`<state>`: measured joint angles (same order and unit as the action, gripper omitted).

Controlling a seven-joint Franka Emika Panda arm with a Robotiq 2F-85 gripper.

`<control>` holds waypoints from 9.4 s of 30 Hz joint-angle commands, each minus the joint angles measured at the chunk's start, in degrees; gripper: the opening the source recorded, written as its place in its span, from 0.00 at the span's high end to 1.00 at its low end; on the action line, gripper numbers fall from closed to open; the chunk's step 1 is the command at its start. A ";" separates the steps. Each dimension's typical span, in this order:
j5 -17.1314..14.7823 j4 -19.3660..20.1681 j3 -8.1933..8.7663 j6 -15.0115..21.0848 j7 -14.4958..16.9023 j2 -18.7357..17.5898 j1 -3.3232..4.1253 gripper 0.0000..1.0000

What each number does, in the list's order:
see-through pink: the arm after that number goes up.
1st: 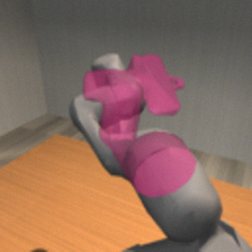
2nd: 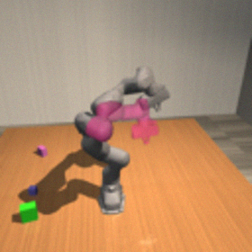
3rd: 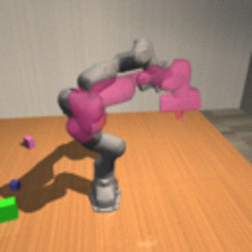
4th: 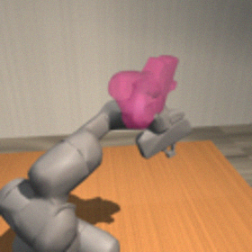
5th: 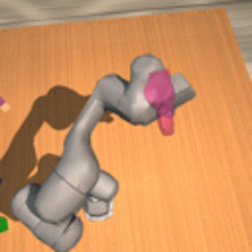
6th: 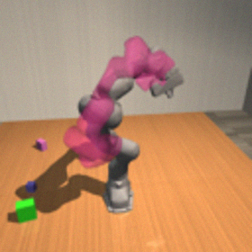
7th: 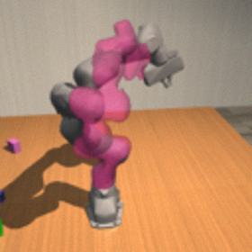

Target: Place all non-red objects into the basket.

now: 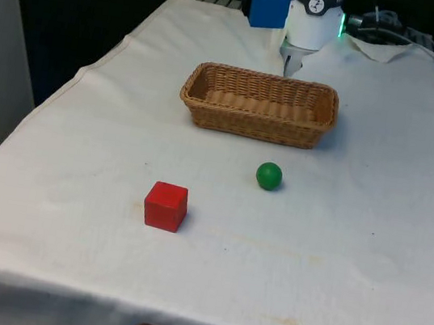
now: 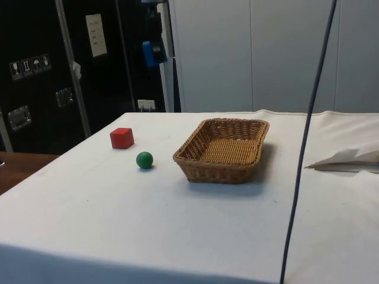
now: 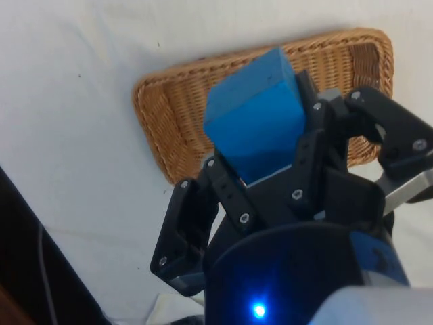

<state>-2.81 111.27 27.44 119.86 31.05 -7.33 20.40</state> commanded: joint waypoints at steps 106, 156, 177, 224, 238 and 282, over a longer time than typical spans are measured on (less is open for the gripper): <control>-2.35 45.61 -2.12 51.11 1.20 0.57 -1.72 0.97; -0.63 42.80 -3.15 40.22 -1.03 12.95 -1.49 0.00; -2.06 30.37 -5.90 30.77 -2.01 8.08 -1.20 0.00; -18.22 3.38 -9.80 27.10 4.13 -20.00 -2.98 0.00; -25.78 -1.03 -9.11 26.30 9.34 -26.07 -4.24 0.00; -28.25 -2.18 -7.73 25.15 9.68 -30.31 -3.84 0.00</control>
<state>-31.17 108.75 19.60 144.84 40.85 -37.87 16.39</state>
